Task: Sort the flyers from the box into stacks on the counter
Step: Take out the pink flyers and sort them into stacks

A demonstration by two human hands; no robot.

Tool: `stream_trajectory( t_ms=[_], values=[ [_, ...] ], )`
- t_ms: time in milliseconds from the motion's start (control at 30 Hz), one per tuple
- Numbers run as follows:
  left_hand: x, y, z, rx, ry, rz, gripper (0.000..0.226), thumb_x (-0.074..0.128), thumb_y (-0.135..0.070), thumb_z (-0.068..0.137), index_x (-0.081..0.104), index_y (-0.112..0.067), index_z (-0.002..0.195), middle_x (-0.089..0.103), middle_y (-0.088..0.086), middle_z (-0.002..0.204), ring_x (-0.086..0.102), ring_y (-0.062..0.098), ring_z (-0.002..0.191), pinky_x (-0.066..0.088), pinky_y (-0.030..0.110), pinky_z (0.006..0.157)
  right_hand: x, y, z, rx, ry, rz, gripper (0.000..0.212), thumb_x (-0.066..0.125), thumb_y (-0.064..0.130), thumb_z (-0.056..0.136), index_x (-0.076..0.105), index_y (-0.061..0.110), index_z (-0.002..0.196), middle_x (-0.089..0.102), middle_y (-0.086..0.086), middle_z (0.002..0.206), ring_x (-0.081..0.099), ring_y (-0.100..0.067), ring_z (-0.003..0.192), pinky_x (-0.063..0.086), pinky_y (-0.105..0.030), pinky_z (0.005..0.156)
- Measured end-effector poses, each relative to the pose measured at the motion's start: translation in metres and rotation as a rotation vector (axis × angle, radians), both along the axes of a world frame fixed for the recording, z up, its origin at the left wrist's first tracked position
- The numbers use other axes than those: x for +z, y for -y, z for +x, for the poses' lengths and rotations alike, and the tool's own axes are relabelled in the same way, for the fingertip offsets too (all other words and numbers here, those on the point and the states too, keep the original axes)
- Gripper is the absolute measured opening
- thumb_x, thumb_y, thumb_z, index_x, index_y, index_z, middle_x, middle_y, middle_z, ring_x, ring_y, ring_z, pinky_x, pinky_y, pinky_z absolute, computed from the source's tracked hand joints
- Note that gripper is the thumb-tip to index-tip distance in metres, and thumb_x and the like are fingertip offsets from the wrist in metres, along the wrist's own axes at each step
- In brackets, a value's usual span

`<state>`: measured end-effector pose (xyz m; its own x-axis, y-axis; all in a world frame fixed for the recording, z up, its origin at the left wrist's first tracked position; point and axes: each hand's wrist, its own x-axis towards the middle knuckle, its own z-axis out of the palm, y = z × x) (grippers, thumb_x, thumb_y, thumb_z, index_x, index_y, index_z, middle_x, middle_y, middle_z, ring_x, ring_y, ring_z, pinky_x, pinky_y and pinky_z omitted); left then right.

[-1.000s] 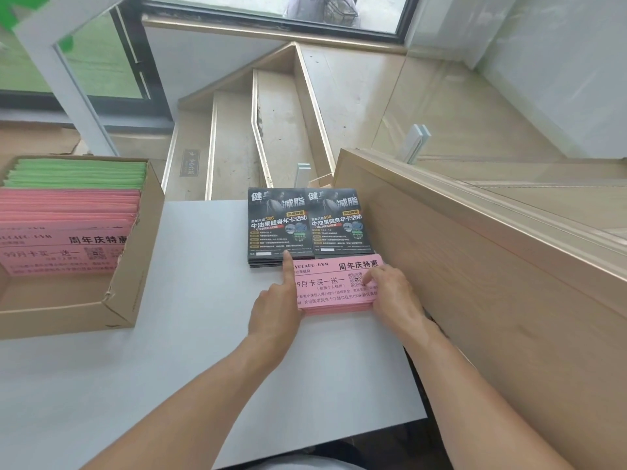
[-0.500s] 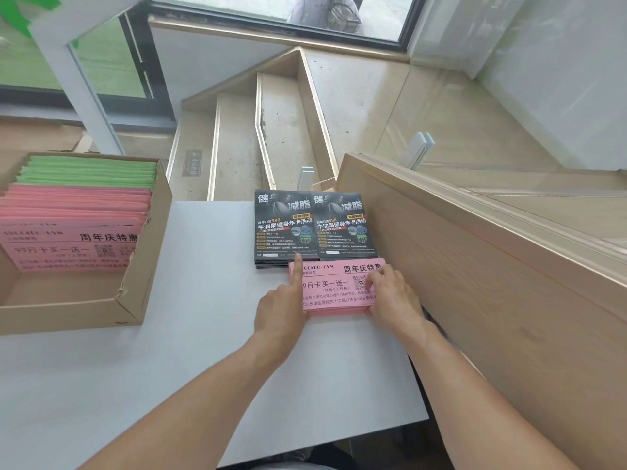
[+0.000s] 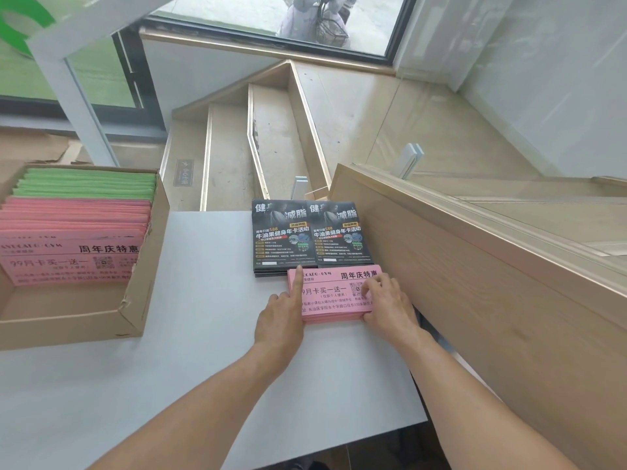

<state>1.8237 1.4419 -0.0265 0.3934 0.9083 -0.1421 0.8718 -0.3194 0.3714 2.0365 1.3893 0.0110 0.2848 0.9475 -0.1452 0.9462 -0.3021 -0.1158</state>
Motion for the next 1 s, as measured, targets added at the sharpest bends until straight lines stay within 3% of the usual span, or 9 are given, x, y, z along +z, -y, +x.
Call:
stream_trajectory(
  t_ms=[100, 233, 333, 400, 533, 700, 767, 867, 1000],
  values=[
    [0.000, -0.001, -0.001, 0.003, 0.016, -0.006, 0.100, 0.057, -0.015, 0.097, -0.022, -0.024, 0.158, 0.059, 0.006, 0.116, 0.051, 0.026, 0.106, 0.049, 0.038, 0.079, 0.002, 0.001, -0.001, -0.001, 0.000, -0.024, 0.039, 0.073, 0.020, 0.079, 0.053, 0.025, 0.112, 0.046, 0.003, 0.123, 0.047, -0.021, 0.113, 0.044, -0.033, 0.089],
    [0.005, -0.005, -0.011, 0.025, 0.136, -0.078, 0.109, 0.065, -0.025, 0.092, -0.023, -0.024, 0.158, 0.060, 0.009, 0.120, 0.055, 0.029, 0.108, 0.050, 0.039, 0.082, 0.010, -0.002, -0.010, 0.021, 0.060, -0.072, 0.053, 0.076, 0.034, 0.078, 0.049, 0.027, 0.124, 0.043, 0.003, 0.125, 0.041, -0.020, 0.120, 0.035, -0.034, 0.103],
    [0.016, -0.005, -0.029, 0.066, 0.207, -0.128, 0.116, 0.072, -0.040, 0.090, -0.021, -0.028, 0.158, 0.057, 0.003, 0.132, 0.058, 0.025, 0.117, 0.051, 0.039, 0.093, 0.017, -0.010, -0.038, 0.065, -0.066, 0.007, 0.055, 0.076, 0.046, 0.083, 0.049, 0.028, 0.129, 0.044, 0.006, 0.126, 0.039, -0.016, 0.120, 0.036, -0.035, 0.105],
    [0.018, -0.003, -0.048, 0.061, 0.255, -0.005, 0.107, 0.071, -0.045, 0.090, -0.008, -0.035, 0.160, 0.058, -0.009, 0.129, 0.061, 0.015, 0.110, 0.052, 0.034, 0.087, 0.013, -0.014, -0.061, 0.099, -0.143, 0.050, 0.043, 0.066, 0.048, 0.092, 0.052, 0.030, 0.128, 0.046, 0.009, 0.127, 0.041, -0.014, 0.121, 0.035, -0.035, 0.106],
    [0.026, -0.001, -0.098, -0.016, 0.487, 0.262, 0.083, 0.077, -0.031, 0.087, 0.030, -0.038, 0.155, 0.064, -0.021, 0.105, 0.059, 0.003, 0.078, 0.055, 0.029, 0.065, -0.001, -0.018, -0.088, 0.083, -0.114, 0.003, 0.026, 0.049, 0.044, 0.101, 0.055, 0.028, 0.121, 0.048, 0.007, 0.128, 0.040, -0.017, 0.117, 0.034, -0.036, 0.097],
    [0.050, -0.010, -0.172, -0.040, 0.707, 0.512, 0.051, 0.070, -0.023, 0.091, 0.054, -0.025, 0.139, 0.067, -0.016, 0.099, 0.060, 0.001, 0.078, 0.052, 0.020, 0.065, 0.012, -0.031, -0.096, 0.040, -0.040, -0.107, 0.029, 0.053, 0.040, 0.100, 0.054, 0.029, 0.127, 0.049, 0.005, 0.134, 0.042, -0.018, 0.123, 0.036, -0.038, 0.101],
    [0.061, -0.018, -0.204, 0.022, 0.710, 0.592, 0.043, 0.066, -0.024, 0.092, 0.057, -0.023, 0.134, 0.068, -0.013, 0.099, 0.060, 0.003, 0.079, 0.050, 0.016, 0.070, 0.026, -0.045, -0.115, 0.027, -0.018, -0.052, 0.034, 0.056, 0.038, 0.098, 0.056, 0.030, 0.131, 0.053, 0.006, 0.135, 0.046, -0.020, 0.126, 0.038, -0.039, 0.103],
    [0.072, -0.038, -0.252, 0.155, 0.663, 0.641, 0.036, 0.069, -0.018, 0.091, 0.062, -0.019, 0.126, 0.069, -0.009, 0.098, 0.062, 0.010, 0.085, 0.054, 0.027, 0.078, 0.043, -0.072, -0.173, 0.107, -0.200, 0.115, 0.035, 0.062, 0.036, 0.097, 0.061, 0.028, 0.131, 0.059, 0.007, 0.131, 0.049, -0.020, 0.126, 0.041, -0.038, 0.104],
    [0.080, -0.070, -0.313, 0.300, 0.447, 0.499, 0.057, 0.077, -0.016, 0.087, 0.055, -0.022, 0.140, 0.069, -0.008, 0.116, 0.061, 0.014, 0.109, 0.053, 0.039, 0.097, 0.053, -0.101, -0.272, 0.390, -0.356, 0.245, 0.033, 0.063, 0.031, 0.098, 0.064, 0.027, 0.130, 0.065, 0.009, 0.127, 0.052, -0.017, 0.123, 0.039, -0.033, 0.107]
  ],
)
